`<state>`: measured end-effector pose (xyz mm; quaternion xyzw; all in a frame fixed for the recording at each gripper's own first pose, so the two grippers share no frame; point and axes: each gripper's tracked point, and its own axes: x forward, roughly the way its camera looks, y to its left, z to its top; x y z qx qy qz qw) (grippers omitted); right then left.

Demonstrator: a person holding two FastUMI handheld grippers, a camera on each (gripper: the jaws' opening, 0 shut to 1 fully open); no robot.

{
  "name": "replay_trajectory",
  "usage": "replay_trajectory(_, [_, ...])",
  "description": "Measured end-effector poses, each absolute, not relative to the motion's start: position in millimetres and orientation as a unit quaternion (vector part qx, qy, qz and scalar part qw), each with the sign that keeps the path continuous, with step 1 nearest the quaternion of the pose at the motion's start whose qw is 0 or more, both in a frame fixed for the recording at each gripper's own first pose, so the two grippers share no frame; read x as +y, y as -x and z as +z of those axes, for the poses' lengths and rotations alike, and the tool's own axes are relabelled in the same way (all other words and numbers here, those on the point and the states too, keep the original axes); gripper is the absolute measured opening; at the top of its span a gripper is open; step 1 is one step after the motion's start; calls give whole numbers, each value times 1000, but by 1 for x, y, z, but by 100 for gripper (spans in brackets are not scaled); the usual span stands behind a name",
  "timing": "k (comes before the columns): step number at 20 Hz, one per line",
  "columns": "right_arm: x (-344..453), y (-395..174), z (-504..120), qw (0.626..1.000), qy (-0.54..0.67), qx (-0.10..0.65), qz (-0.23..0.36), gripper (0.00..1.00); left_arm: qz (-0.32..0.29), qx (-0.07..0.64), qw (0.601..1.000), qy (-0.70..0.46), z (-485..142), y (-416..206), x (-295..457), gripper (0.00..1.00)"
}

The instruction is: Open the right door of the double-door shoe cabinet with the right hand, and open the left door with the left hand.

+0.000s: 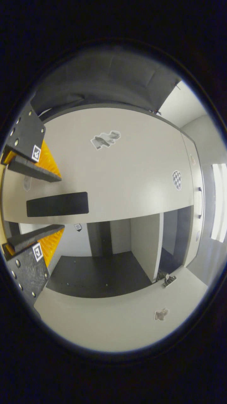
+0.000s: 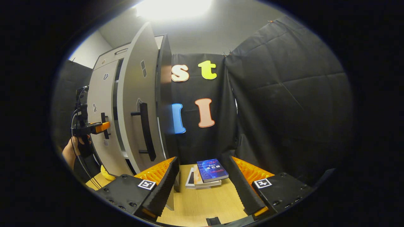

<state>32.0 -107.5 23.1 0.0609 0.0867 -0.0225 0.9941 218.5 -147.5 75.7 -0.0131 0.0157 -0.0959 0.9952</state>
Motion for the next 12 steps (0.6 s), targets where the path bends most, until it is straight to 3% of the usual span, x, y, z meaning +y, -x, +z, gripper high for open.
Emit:
replay_trajectory(4, [-119, -37, 17, 994, -61, 87, -22, 97, -89, 33, 995, 25, 65, -225, -148, 48])
replay_trajectory(7, [-127, -42, 12, 994, -59, 89, -20, 97, -95, 59, 993, 49, 49, -232, -151, 48])
replay_trajectory(9, [-131, -47, 5, 994, -57, 94, -16, 97, -100, 54, 992, 58, 53, -231, -155, 41])
replay_trajectory(10, [-133, -48, 1, 994, -56, 98, -13, 97, -100, 56, 992, 52, 53, -228, -155, 31])
replay_trajectory(12, [-137, -51, -6, 993, -50, 103, -10, 97, -95, 55, 993, 53, 51, -229, -154, 28])
